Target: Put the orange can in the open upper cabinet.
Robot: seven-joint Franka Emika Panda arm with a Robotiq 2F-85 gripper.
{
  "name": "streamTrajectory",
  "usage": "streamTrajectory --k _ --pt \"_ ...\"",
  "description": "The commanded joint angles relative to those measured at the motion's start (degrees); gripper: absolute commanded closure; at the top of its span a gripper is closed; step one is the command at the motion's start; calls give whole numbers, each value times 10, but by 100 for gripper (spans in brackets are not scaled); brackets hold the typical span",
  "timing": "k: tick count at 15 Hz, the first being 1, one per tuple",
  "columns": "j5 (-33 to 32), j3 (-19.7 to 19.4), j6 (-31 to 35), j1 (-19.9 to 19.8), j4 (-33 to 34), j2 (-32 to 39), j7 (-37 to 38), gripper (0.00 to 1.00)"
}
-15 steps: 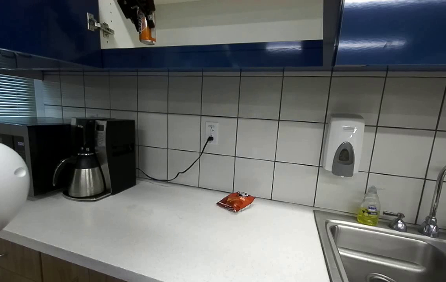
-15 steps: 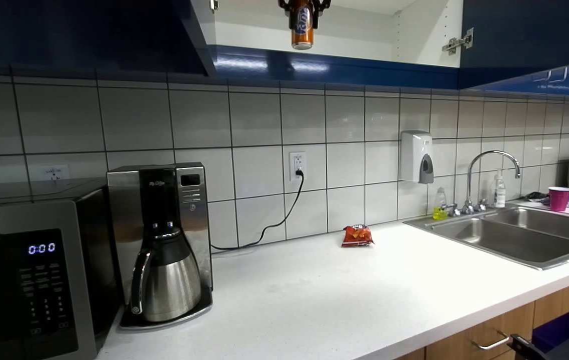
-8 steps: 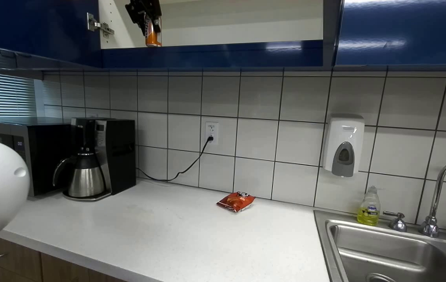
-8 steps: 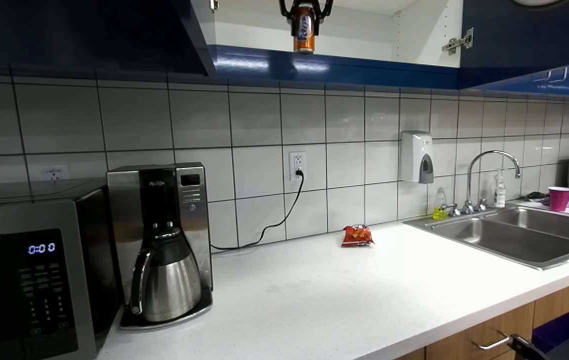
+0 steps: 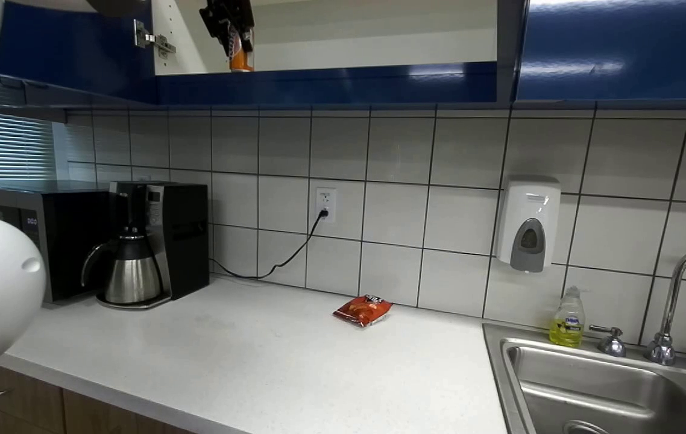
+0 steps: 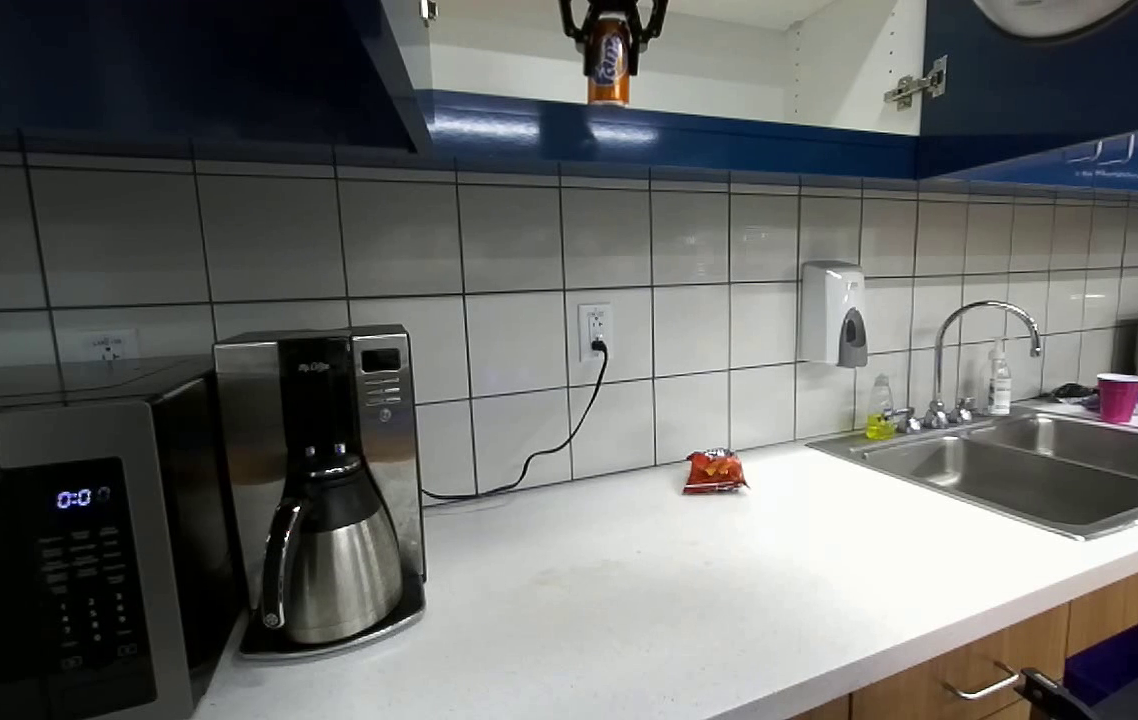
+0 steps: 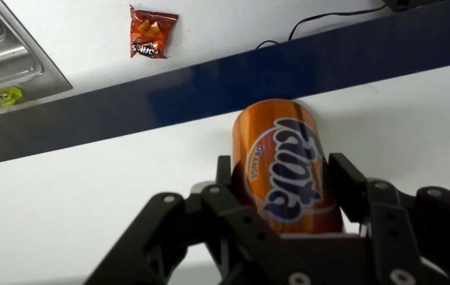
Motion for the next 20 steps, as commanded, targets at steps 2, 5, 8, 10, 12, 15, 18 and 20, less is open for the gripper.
streamTrajectory --k 2,5,8,10,12,15,18,20 --pt "-13 -5 -25 8 48 28 1 62" --pt "-13 -7 -27 8 57 35 1 62" --pt "-13 -8 -28 8 64 40 3 62" --pt "-13 -8 -30 9 68 43 4 21" --pt "-14 -8 -33 9 70 44 3 6" --pt "-11 -8 -37 9 70 46 3 0" --pt "-8 -6 -41 8 68 44 3 0" --pt "-5 -5 -43 8 67 40 4 0"
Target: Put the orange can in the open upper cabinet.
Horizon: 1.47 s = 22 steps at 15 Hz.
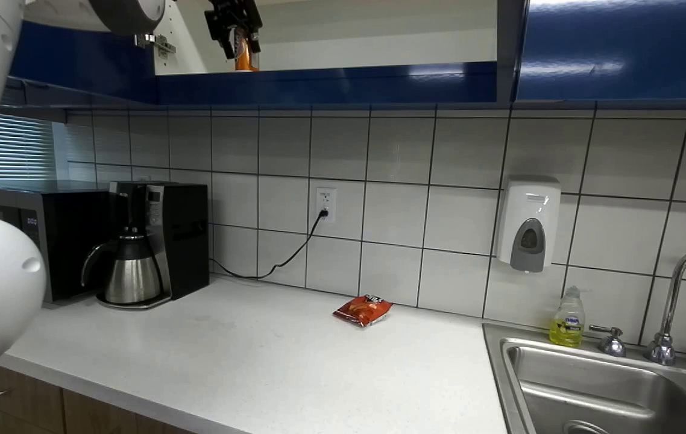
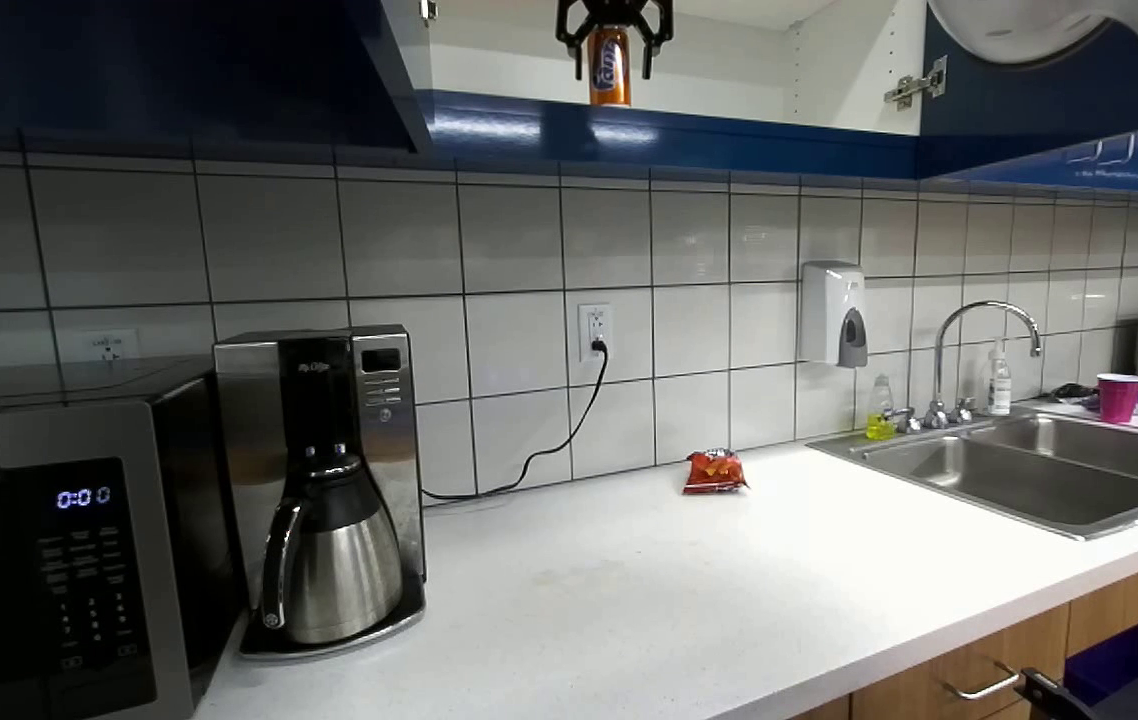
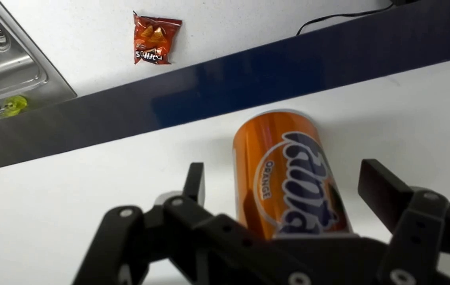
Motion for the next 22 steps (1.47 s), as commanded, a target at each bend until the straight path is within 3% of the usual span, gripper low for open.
streamTrajectory --k 1,12,22 --pt "-2 0 -21 6 19 1 4 0" --pt "10 1 -43 -4 4 -34 5 0" --pt "36 2 -87 -9 -43 -109 8 0"
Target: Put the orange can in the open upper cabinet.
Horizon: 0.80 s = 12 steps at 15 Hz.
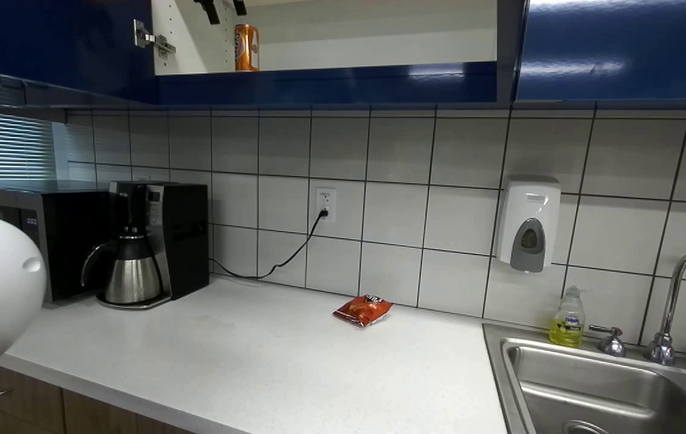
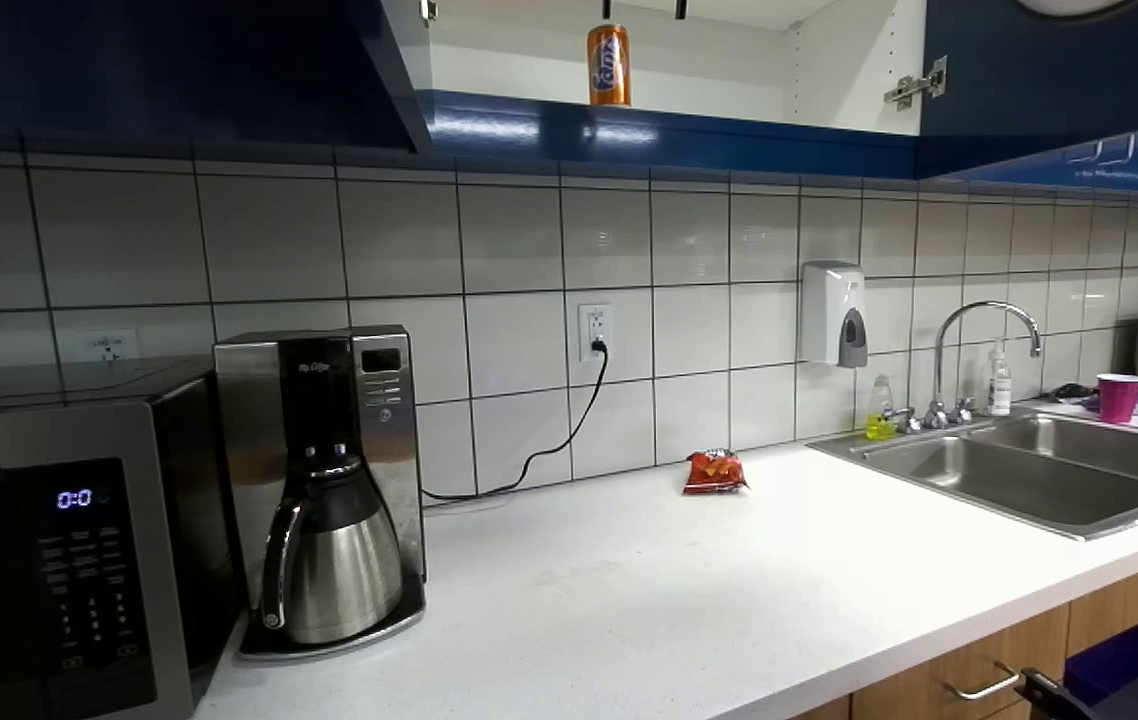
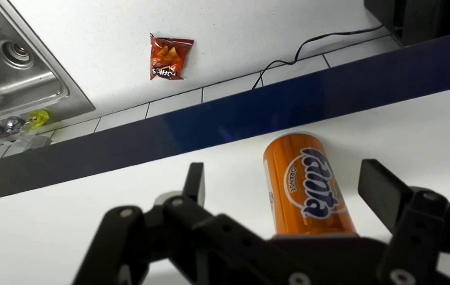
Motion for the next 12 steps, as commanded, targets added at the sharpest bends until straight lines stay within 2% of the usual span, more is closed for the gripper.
streamTrajectory --k 1,5,12 --pt "25 2 -16 -10 -53 -52 9 0" --pt "51 -1 -11 -12 -120 -107 13 0" --pt "110 -33 9 -10 -304 -248 7 0"
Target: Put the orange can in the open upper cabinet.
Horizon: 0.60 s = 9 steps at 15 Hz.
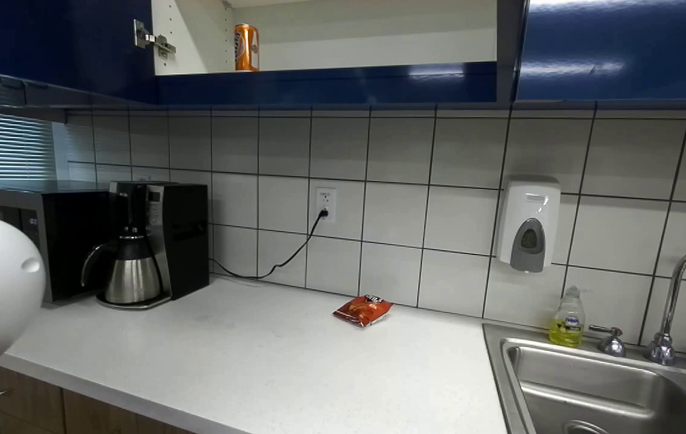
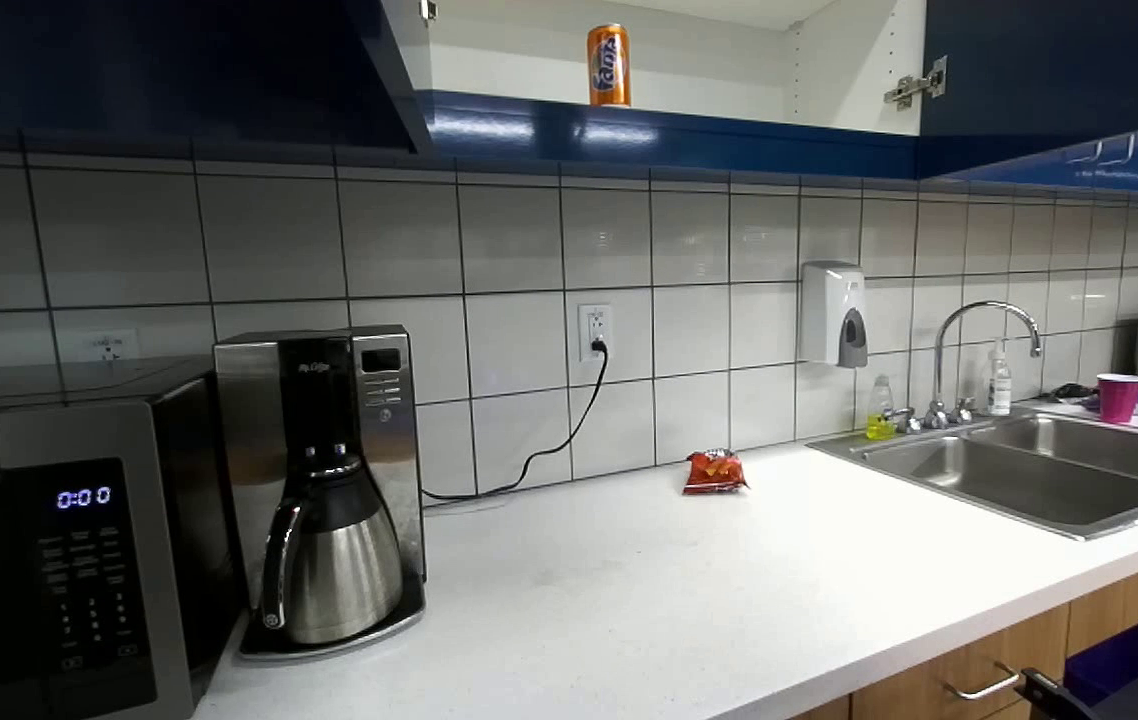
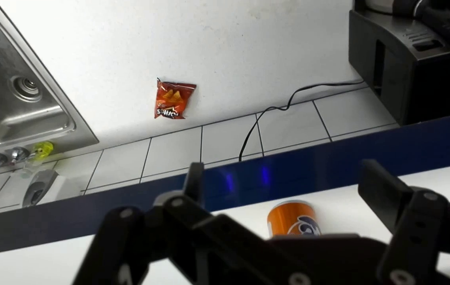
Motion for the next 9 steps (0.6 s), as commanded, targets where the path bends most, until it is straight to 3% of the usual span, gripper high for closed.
streamTrajectory --k 1,8,9 --pt "31 -18 24 -5 -140 -96 5 0" --pt "44 -37 74 5 -351 -215 -3 0" --pt "53 -19 84 -23 -379 -229 -12 0"
